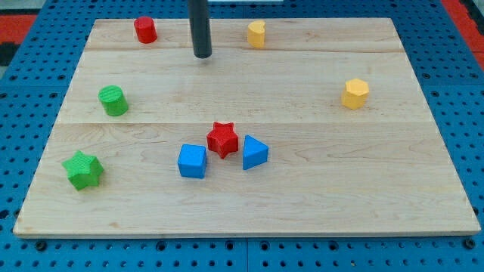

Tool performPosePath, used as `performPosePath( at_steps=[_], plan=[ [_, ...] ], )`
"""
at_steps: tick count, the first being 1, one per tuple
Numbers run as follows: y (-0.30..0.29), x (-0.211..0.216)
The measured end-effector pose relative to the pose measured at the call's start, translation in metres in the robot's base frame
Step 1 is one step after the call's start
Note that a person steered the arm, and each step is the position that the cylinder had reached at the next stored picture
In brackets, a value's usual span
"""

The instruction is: Slightly move the red circle towards the top left of the board

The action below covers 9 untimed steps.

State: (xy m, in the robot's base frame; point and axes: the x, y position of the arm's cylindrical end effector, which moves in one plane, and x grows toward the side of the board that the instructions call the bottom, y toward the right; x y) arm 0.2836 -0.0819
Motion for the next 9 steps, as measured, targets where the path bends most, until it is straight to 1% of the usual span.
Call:
performPosePath(
  at_steps=[2,3,5,6,7,9],
  plan=[
    [-0.033,0.000],
    [-0.037,-0.019],
    [-0.043,-0.086],
    [-0.058,-0.091],
    [-0.083,-0.080],
    [-0.154,-0.078]
  ],
)
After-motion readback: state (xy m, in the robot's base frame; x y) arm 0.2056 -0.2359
